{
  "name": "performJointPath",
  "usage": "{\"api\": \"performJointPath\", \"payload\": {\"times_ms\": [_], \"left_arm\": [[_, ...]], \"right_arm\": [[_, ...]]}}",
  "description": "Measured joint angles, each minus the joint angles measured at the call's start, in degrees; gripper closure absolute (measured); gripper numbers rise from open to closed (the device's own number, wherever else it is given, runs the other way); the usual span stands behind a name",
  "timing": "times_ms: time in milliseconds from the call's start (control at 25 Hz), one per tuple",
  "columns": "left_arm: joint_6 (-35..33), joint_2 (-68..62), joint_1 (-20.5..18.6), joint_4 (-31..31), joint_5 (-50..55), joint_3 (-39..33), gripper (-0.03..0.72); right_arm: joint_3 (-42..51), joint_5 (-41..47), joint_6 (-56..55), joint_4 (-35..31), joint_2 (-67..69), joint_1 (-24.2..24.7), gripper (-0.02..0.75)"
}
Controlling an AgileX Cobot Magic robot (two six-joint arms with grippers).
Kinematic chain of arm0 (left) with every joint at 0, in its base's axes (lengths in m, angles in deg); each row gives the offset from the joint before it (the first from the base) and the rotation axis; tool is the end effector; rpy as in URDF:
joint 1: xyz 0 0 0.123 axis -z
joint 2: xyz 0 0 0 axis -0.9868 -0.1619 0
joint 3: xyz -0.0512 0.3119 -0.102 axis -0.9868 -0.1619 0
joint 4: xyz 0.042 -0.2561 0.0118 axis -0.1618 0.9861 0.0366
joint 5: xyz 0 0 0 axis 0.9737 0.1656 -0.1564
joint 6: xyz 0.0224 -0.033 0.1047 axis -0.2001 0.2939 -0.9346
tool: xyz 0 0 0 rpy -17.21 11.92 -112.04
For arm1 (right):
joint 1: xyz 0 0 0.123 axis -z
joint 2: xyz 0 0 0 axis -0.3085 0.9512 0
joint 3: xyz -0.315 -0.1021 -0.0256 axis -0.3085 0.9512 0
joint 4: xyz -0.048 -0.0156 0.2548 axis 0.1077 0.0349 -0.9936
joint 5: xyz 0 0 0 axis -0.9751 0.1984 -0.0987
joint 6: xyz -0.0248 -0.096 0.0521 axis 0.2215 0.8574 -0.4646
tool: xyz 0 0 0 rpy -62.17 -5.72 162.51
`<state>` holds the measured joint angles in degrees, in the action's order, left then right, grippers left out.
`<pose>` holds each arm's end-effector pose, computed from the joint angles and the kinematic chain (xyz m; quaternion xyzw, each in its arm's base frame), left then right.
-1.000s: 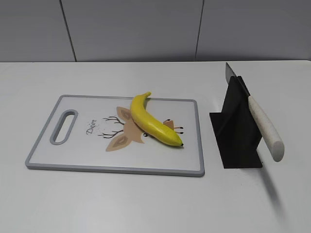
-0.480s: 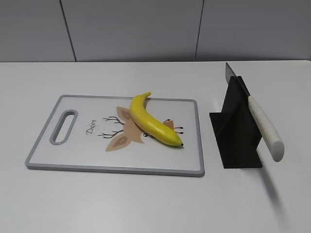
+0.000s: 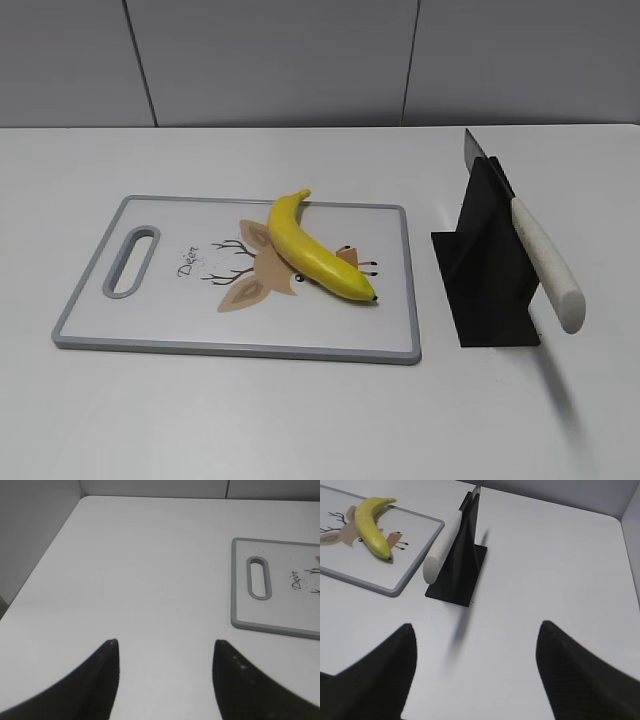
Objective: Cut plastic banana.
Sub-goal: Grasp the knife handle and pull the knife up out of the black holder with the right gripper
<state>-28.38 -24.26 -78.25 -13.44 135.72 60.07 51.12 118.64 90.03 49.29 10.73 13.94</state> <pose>-0.0281 0.0088 0.2676 0.0161 0.8597 0.0278 0.5098 -0.0301 0.0171 0.2784 -0.1272 0.8296 0.0577 0.5407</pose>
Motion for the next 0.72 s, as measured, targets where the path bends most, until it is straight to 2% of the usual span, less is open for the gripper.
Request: {"api": "performJointPath", "payload": {"times_ms": [480,720], "left_arm": [[0.00,0.00,0.00,0.00,0.00,0.00,0.115],[0.00,0.00,0.00,0.00,0.00,0.00,0.115]], "right_arm": [[0.00,-0.06,-0.76,-0.84,0.37,0.02,0.161],[-0.05,-0.06,-1.02,-1.69,7.33,0.02,0.161]]}}
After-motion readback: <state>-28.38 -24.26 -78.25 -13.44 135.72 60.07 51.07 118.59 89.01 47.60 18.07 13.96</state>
